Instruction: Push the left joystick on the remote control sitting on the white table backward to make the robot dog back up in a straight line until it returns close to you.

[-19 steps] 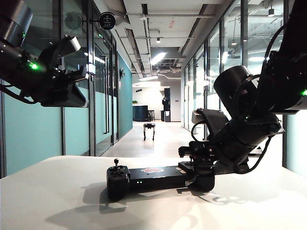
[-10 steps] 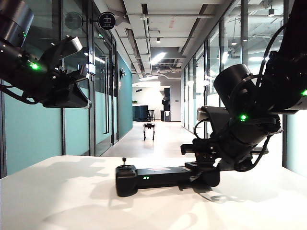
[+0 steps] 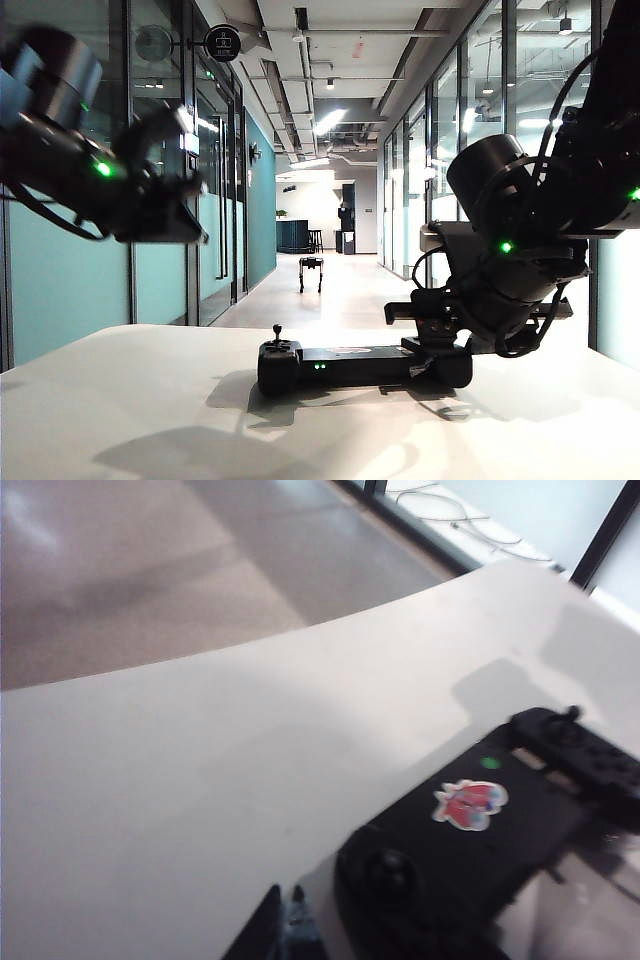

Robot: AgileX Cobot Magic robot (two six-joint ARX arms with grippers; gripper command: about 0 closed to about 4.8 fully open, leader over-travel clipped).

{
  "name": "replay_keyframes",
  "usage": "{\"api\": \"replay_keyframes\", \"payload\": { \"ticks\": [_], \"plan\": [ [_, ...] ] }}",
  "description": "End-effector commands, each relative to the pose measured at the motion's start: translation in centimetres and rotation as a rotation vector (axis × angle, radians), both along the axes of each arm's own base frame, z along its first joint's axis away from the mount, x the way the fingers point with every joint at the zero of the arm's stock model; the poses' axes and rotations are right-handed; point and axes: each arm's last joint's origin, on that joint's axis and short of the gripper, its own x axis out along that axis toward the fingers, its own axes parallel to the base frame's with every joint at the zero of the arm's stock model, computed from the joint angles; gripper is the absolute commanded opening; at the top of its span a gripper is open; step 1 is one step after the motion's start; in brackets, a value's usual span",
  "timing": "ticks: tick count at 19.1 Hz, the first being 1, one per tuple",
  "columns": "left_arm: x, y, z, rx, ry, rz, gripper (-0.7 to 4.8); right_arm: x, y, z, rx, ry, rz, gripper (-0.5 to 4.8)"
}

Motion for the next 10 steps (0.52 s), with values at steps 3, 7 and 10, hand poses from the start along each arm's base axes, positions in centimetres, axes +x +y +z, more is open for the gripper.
{"api": "replay_keyframes", "payload": {
  "ticks": [3,7,10],
  "plan": [
    [3.4,-1.3,-0.7,-0.046,0.002,-0.123,-0.05,0.2,-0.1,0.5,0.044,-0.03,-0.087,1.98],
    [5.7,-2.1,-2.1,-0.064,0.025,-0.175,-0.05,0.2,-0.2,0.5,0.053,-0.039,-0.143,1.98],
    [7.0,-3.0,-3.0,-0.08,0.034,-0.227,-0.05,0.2,-0.2,0.5,0.052,-0.038,-0.144,1.98]
  ]
}}
